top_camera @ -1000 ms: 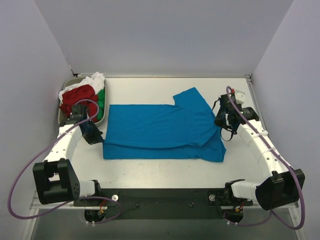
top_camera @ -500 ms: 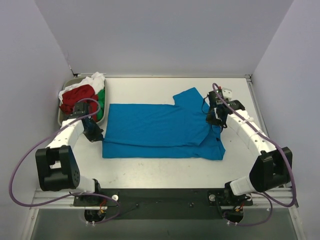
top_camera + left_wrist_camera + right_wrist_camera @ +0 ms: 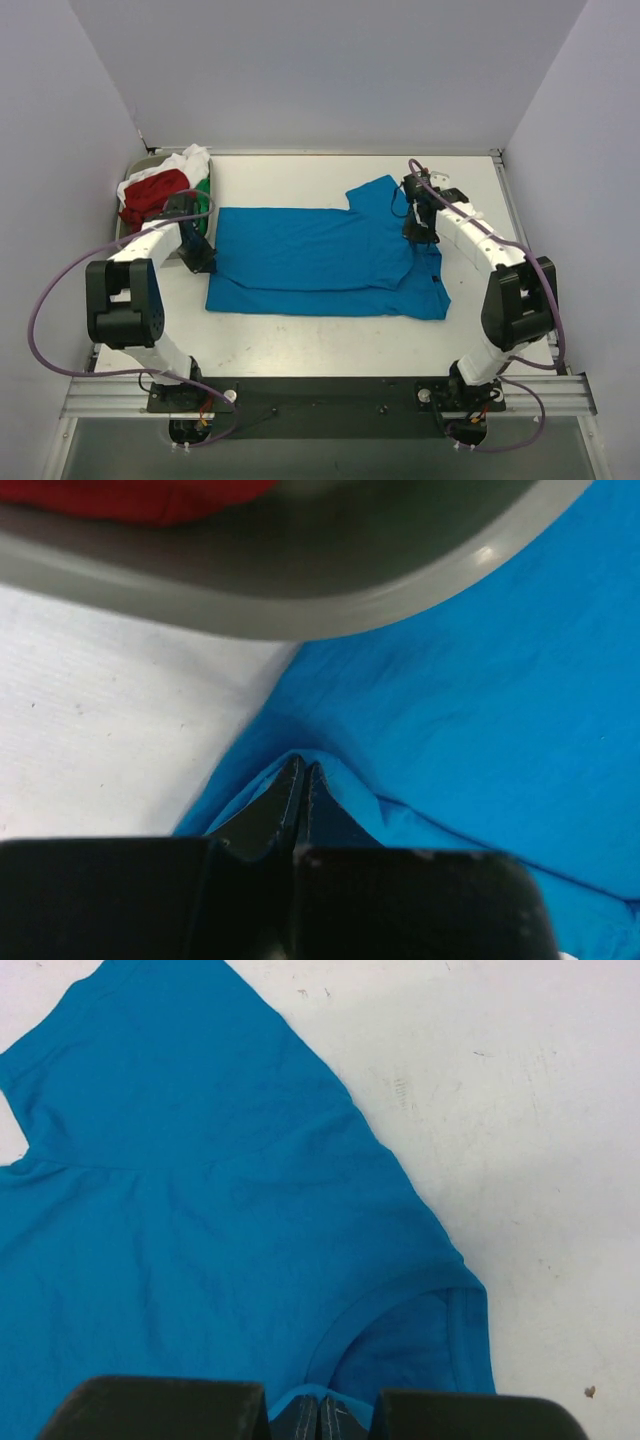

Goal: Fold and stack the t-shirts

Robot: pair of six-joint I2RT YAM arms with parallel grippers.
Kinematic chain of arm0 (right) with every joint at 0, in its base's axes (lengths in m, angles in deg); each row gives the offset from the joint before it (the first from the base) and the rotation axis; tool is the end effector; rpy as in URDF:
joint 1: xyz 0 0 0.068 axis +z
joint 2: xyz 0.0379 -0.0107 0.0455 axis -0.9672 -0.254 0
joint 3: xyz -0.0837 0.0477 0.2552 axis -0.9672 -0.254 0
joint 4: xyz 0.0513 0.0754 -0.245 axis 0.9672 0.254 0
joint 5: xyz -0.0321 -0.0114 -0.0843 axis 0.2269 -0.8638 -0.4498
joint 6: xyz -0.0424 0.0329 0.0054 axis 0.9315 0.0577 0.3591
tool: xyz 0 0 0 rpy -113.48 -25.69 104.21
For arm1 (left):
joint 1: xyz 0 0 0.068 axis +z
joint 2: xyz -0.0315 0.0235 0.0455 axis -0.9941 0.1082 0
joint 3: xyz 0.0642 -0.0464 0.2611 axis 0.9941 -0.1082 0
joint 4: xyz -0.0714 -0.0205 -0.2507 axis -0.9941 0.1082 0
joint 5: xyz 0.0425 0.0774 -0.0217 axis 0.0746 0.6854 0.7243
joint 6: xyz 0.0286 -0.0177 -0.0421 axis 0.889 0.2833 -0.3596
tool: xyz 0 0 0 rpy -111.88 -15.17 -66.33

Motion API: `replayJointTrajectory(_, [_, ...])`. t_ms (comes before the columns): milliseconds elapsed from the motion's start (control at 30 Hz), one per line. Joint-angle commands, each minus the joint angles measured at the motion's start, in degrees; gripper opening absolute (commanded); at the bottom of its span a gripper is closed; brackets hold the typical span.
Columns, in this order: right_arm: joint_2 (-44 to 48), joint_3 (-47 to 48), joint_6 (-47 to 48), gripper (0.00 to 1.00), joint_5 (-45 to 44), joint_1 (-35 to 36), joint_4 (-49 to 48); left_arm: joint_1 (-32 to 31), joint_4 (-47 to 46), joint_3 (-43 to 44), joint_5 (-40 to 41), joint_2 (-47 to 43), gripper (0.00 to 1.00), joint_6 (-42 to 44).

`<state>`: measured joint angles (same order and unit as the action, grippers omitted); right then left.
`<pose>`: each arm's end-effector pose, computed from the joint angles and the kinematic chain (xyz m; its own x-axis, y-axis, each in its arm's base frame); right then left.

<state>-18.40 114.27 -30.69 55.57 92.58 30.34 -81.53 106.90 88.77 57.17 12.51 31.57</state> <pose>0.3407 0.0991 0.2574 -0.7276 0.3161 -0.6089 0.2388 0.9487 0.2071 0.3047 0.0110 0.1846 -0.7624 -0.6130 -0.2073 -0.5869 0.7900 -0.1773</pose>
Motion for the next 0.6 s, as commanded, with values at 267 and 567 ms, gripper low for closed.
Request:
replayJointTrajectory(267, [-5.0,6.5,0.6,0.85,-2.6,-0.2,-2.2,-1.6,1.3,2.2,5.3,1.5,0.29,-1.8])
replayJointTrajectory(567, [4.7,0.8,1.6,0.89,-4.4,4.1,-1.2,-1.7,3.2,-2.9,6.4,-8.6,0.47,-1.4])
